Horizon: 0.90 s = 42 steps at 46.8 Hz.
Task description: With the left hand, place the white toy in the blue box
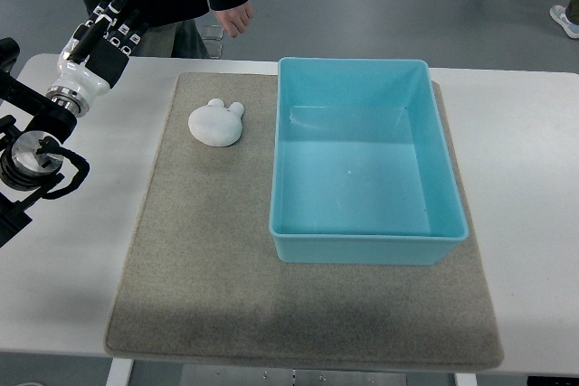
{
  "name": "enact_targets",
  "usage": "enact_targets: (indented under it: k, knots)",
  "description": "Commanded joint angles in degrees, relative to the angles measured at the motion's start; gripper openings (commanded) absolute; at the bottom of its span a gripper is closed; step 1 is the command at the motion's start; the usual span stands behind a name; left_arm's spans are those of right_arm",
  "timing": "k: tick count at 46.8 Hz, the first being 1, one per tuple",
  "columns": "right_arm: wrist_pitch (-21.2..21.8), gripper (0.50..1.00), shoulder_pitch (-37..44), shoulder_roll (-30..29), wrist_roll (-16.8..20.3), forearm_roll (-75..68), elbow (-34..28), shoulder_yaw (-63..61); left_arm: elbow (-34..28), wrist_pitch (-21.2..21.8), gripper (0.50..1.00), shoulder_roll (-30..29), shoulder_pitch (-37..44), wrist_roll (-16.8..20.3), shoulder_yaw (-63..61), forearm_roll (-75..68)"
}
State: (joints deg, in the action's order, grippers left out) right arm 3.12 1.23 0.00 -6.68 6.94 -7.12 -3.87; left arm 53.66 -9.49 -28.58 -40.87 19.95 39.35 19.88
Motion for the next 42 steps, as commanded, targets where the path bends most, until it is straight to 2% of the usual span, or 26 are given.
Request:
enact_targets:
  k: [1, 27, 42]
  knots:
    - [0.0, 0.936, 0.0, 0.0, 0.0, 0.0, 0.0, 0.0, 0.1, 0.0, 1.000, 0.0, 0.1, 0.0, -0.2, 0.0]
    - [0.0, 0.936, 0.0, 0.0, 0.0, 0.0, 0.0, 0.0, 0.0, 0.3, 1.000, 0.2, -0.4, 0.0, 0.1, 0.2]
    - [0.0, 0.936, 0.0, 0.0, 0.0, 0.0, 0.0, 0.0, 0.0, -1.2, 1.000, 0.1, -0.3, 0.1, 0.5, 0.2]
